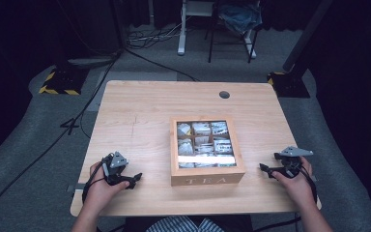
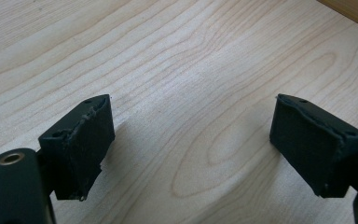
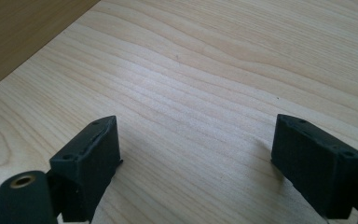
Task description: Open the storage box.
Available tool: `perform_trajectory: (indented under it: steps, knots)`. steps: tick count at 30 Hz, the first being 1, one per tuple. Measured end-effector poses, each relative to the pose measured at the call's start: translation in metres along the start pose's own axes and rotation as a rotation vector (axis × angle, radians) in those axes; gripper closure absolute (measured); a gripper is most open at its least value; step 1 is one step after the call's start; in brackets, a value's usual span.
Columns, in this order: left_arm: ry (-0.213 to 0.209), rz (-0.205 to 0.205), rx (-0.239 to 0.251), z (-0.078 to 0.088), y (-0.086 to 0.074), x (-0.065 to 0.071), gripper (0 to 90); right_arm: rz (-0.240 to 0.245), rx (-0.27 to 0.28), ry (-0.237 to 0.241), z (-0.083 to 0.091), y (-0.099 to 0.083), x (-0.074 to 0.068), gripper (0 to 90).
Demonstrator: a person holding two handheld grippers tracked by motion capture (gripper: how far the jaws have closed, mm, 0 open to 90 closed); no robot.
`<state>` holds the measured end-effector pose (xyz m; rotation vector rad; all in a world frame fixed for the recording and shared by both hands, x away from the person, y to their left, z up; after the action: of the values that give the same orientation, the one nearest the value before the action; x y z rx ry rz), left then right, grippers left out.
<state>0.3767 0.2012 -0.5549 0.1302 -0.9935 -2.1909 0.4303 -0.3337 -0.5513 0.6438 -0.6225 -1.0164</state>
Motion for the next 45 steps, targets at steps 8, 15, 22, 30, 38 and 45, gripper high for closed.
perform_trajectory:
  steps: [8, 15, 22, 30, 38, 45]
  knots:
    - [0.001, 0.005, 0.002, -0.001, 0.001, 0.0, 14.3, -0.003, 0.0, -0.004, 0.002, -0.001, 0.0, 17.0]
    - [0.0, 0.008, 0.003, -0.002, 0.003, -0.001, 14.3, 0.015, 0.025, 0.02, 0.005, -0.001, -0.003, 29.9]
    - [-0.001, 0.008, 0.002, -0.003, 0.003, -0.002, 14.3, 0.026, 0.03, 0.021, 0.011, -0.001, -0.009, 48.4]
    - [0.002, 0.008, 0.004, -0.004, 0.005, -0.003, 14.3, -0.007, 0.07, 0.08, 0.045, 0.016, -0.026, 56.2]
    - [-0.003, 0.015, 0.004, -0.005, 0.005, -0.002, 14.3, 0.071, 0.076, 0.193, 0.076, 0.029, -0.054, 58.2]
    - [-0.002, 0.011, -0.001, -0.005, 0.005, -0.002, 14.3, 0.151, 0.074, 0.297, 0.093, 0.035, -0.081, 59.4]
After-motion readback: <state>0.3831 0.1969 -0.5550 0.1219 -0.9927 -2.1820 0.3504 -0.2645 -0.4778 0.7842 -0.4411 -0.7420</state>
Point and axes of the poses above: each handheld gripper's, and its own axes: z roughly backward along the jaws, y roughly out of its top, x roughly to its right, the point moved 7 cm from there along -z, roughly forward along the jaws, and after that the axes turned 14 degrees about -y, right-handed, at the moved point
